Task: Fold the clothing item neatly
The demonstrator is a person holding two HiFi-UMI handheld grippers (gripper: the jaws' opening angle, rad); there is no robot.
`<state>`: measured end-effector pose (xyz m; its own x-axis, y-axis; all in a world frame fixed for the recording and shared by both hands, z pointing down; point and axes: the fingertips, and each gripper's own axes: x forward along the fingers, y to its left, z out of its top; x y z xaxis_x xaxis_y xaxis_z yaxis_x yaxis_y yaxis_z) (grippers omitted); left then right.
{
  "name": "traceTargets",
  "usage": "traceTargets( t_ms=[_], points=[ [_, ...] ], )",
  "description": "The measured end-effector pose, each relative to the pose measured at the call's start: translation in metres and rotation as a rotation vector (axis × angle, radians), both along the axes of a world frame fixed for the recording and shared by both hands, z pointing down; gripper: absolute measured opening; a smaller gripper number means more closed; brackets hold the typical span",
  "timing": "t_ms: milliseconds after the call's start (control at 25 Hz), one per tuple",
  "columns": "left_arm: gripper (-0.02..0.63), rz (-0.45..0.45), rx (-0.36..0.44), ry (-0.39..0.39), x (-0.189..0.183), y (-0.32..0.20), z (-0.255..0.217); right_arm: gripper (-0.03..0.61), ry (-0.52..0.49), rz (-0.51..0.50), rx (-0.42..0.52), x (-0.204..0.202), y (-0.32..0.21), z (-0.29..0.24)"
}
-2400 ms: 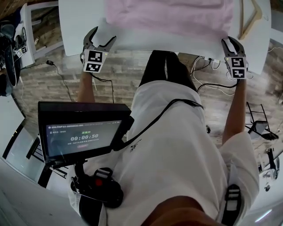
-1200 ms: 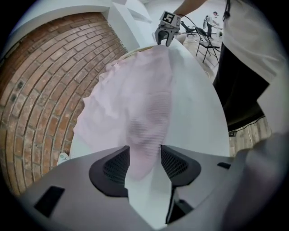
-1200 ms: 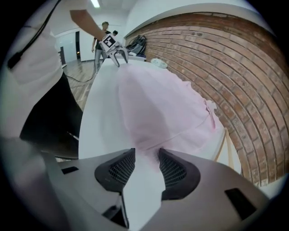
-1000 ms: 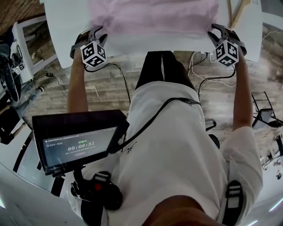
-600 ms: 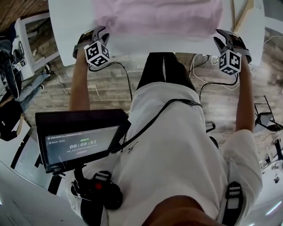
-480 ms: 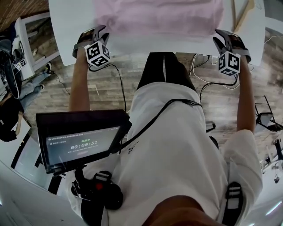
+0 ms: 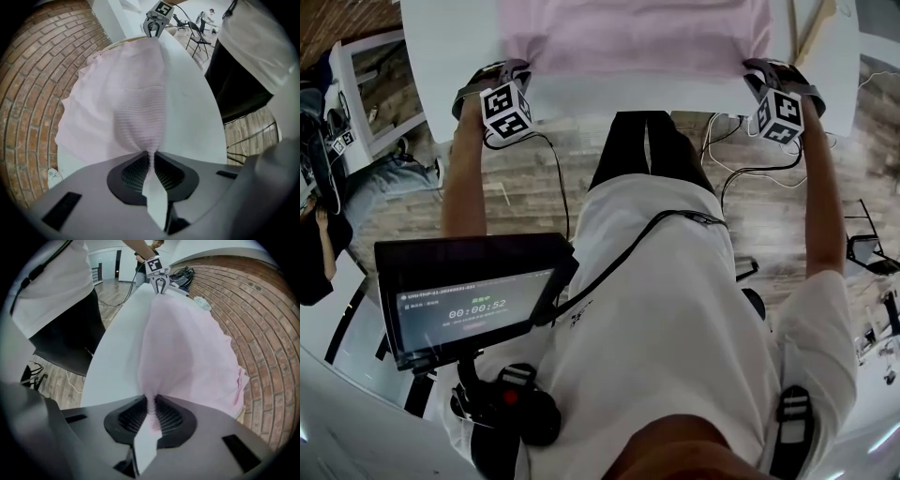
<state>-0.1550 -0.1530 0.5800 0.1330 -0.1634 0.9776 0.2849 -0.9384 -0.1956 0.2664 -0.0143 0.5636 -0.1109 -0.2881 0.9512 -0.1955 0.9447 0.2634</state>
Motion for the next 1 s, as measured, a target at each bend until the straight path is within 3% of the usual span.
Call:
traceTargets(
  t_ms=[40,440,760,1000],
  points=[
    [0.042,-0.004,-0.009,0.002,0.000,-0.001,0.000,0.041,-0.013,0.020,0.007,0.001,-0.002,0.000],
    [0.018,-0.099,-0.039,0.107,0.006,-0.002,-0.033,0.037,-0.173,0.249,0.135,0.011,-0.025,-0.042],
    [0.018,-0.088,-0.128,0.122,0.015,0.058,-0.085,0.037,-0.253,0.281,0.072,0.020,0.021,-0.094],
    [0.018,-0.148,-0.166,0.170,0.009,0.109,-0.117,0.037,-0.308,0.289,0.013,0.024,0.061,-0.130]
  ],
)
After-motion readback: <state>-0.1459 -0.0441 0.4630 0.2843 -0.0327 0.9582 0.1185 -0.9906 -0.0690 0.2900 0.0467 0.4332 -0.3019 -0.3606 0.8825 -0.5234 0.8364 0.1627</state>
